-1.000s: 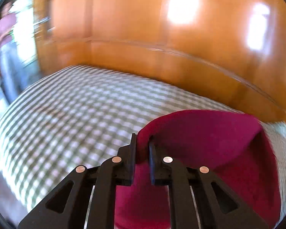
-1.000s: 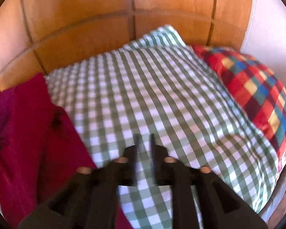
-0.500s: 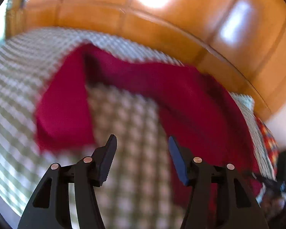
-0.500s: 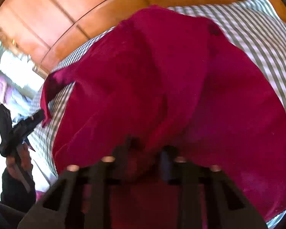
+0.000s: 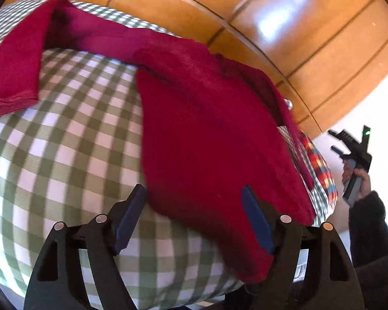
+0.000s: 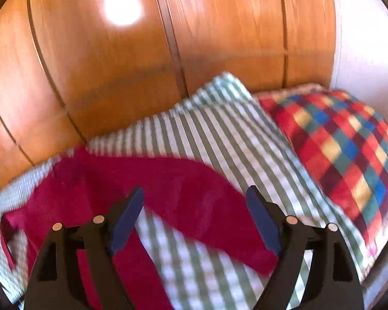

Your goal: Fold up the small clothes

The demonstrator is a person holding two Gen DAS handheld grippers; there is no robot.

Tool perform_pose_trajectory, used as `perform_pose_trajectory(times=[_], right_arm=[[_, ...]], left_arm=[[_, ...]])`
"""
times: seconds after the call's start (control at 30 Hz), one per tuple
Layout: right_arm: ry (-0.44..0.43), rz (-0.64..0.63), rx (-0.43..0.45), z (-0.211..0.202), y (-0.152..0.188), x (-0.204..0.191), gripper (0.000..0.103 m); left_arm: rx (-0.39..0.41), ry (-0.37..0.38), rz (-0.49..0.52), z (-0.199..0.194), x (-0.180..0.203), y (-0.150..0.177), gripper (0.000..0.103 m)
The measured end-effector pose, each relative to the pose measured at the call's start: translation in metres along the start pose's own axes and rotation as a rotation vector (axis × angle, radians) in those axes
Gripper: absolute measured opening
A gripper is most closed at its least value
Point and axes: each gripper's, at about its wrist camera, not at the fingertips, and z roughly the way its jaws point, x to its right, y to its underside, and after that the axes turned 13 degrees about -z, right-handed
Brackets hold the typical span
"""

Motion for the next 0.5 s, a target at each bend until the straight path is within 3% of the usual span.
perform_pose_trajectory(times=[0.1, 0.2, 0.23, 0.27, 0.3, 0.33, 0.37, 0.4, 0.5], right_arm=[[-0.09, -0.047, -0.134, 0.012, 0.057, -0.003, 0.081], [-0.217, -0.091, -0.285, 0.02, 0.119, -0.031, 0.076], [-0.241, -0.101, -0.303, 0.021, 0.138, -0.044, 0.075], [-0.236, -0.121, -0.3, 0.017, 0.147, -0.056, 0.073], [-0.199, -0.156, -0.282, 0.014, 0.152, -0.067, 0.062], [-0.179, -0.184, -0.279, 0.011, 0.154, -0.079, 0.053], [-0.186, -0.189, -0.28, 0.01, 0.152, -0.085, 0.028], [-0.213, -0.192, -0.278, 0.007, 0.148, -0.091, 0.008], [-0.252, -0.26, -0.216, -0.018, 0.133, -0.115, 0.008]], left_arm=[[-0.005, 0.018, 0.008, 0.001, 0.003, 0.004, 0.081], [-0.023, 0.037, 0.028, 0.011, 0.01, 0.003, 0.081], [-0.035, 0.046, 0.039, 0.016, 0.013, 0.002, 0.075], [-0.05, 0.05, 0.051, 0.02, 0.016, 0.002, 0.061], [-0.071, 0.047, 0.063, 0.025, 0.019, 0.003, 0.051], [-0.087, 0.038, 0.077, 0.031, 0.022, 0.002, 0.031], [-0.091, 0.028, 0.092, 0.034, 0.025, 0.001, 0.02], [-0.084, 0.014, 0.11, 0.035, 0.027, 0.001, 0.015], [-0.03, 0.039, 0.111, 0.009, 0.037, -0.014, 0.012]])
